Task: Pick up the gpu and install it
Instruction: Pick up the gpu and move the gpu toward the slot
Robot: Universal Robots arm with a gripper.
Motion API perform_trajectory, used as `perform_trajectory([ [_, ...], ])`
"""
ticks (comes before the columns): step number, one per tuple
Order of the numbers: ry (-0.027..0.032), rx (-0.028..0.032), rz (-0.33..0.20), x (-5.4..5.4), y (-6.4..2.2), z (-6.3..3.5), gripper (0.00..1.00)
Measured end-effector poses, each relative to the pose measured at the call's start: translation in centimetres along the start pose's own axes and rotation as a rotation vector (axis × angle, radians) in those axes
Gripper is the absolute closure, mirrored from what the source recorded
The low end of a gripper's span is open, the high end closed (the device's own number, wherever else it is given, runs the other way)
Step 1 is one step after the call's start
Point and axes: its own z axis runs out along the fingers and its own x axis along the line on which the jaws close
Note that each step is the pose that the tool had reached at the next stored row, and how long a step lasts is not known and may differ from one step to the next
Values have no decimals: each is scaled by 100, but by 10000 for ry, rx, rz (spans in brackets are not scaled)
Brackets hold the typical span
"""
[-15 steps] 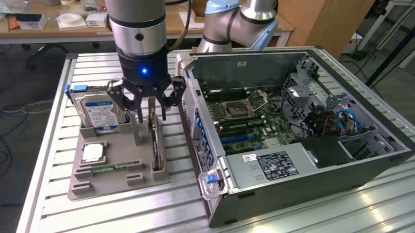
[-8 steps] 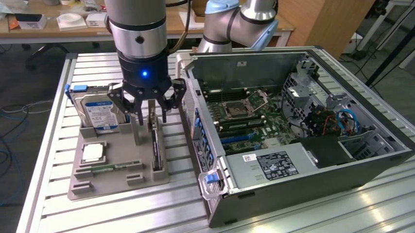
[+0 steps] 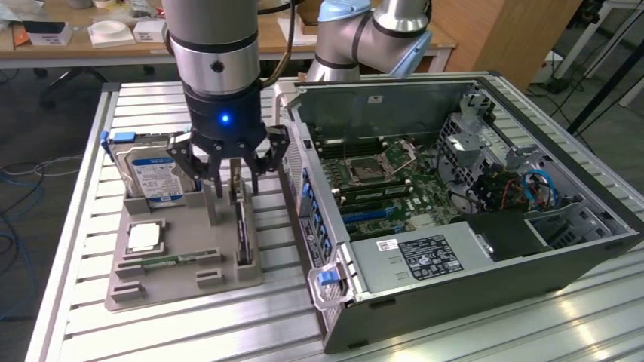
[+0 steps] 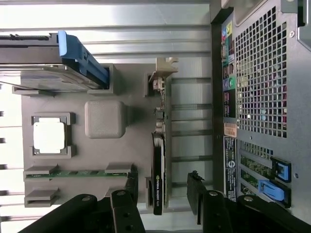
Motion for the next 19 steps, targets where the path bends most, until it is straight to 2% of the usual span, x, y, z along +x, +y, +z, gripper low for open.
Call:
perform_trajectory([
  [19,-12,-1,-1,6,-9,213,47],
])
